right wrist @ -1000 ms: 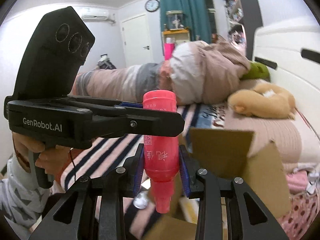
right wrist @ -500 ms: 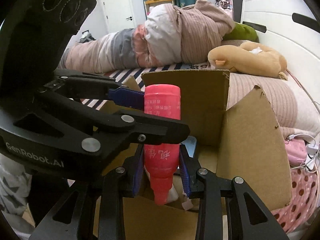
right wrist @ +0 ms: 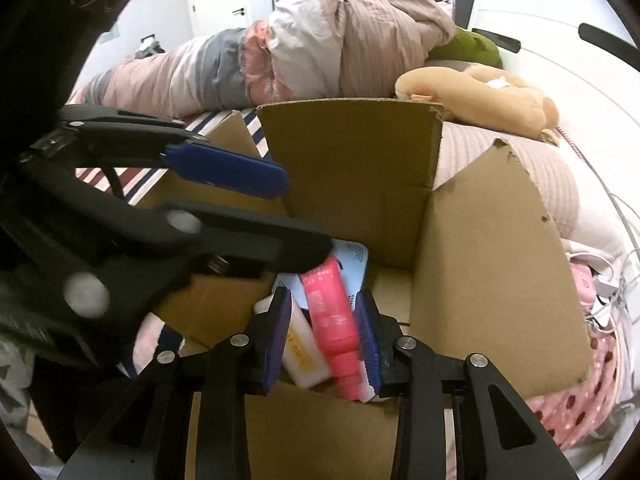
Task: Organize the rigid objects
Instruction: 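Grasp the white lens case with the right tool while the left grasps the earbud case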
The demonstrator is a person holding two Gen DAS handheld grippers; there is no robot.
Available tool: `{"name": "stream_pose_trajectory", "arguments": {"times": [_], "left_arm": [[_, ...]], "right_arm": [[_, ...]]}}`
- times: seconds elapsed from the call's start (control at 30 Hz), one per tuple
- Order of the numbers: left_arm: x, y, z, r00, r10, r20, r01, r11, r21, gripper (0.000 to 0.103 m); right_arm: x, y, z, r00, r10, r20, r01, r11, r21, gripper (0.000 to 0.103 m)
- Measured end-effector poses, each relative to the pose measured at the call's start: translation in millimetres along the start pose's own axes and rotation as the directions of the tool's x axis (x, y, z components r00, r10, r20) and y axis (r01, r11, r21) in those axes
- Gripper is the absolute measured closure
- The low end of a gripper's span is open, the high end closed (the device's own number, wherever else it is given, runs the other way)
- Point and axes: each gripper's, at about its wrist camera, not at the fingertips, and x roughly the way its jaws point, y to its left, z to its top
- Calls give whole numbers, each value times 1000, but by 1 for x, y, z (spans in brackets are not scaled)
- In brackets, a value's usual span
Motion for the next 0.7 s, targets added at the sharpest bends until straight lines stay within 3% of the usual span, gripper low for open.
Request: {"name": "stream_pose_trajectory", "arguments": {"times": [0.2,0.27,0.43,0.57,0.7], "left_arm": [[-64,22,-14,989,97,115,-92,995,-46,39],[-89,34,-26,977,155,149,-147,987,-62,33],[-130,68,-61,951,265,160,-248,962,-118,30],[-137,101,-96,937,326,124,-307,940,-149,30],[-114,138,-125,950,306,65,-292,941,-171,30]], "right_arm": [[-32,17,8,998,-22,65,23,1000,-8,69],[-42,32,13,996,3,93,0,1000,-26,69],[-52,90,26,979,140,145,-126,987,-101,69],[-32,143,26,970,223,101,-202,962,-184,68],[12,175,14,967,255,-13,-253,949,-188,68]]}}
